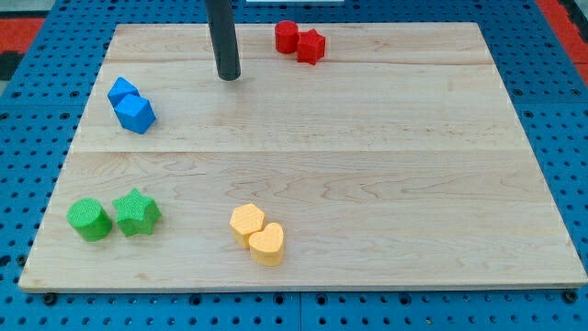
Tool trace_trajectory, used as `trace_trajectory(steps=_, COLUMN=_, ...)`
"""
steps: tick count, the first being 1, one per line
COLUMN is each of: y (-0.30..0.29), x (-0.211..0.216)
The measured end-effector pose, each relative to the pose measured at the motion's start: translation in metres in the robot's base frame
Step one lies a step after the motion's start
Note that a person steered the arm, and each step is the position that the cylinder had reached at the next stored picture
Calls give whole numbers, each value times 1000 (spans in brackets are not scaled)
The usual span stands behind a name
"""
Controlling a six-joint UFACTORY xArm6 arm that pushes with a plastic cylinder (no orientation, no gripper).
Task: Move blue cube below to the red circle
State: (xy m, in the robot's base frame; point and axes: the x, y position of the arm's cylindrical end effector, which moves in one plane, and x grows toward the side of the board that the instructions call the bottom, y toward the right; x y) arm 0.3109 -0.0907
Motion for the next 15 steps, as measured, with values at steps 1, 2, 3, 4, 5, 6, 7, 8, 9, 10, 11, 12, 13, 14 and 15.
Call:
trace_trajectory(steps=1, y=33, x=26)
trace_trajectory(steps=2, y=43, x=29)
trace_trajectory(steps=3, y=44, x=29)
trace_trajectory(steps=4, y=44, x=32)
trace_trajectory(steps=5, y=46, x=30)
trace_trajectory(steps=6, y=61, x=29)
trace_trajectory(steps=7, y=77, x=29)
trace_trajectory(steps=8, y=133, x=29)
trace_trajectory(steps=9, y=149, x=33)
trace_trajectory(steps=10, y=95, x=74)
trace_trajectory(steps=11, y=4, x=106)
trace_trajectory(steps=12, y=-80, x=114)
trace_trajectory(steps=13, y=-143, x=123)
trace_trajectory(steps=14, y=-193, x=119)
trace_trajectory(steps=15, y=-214, x=111)
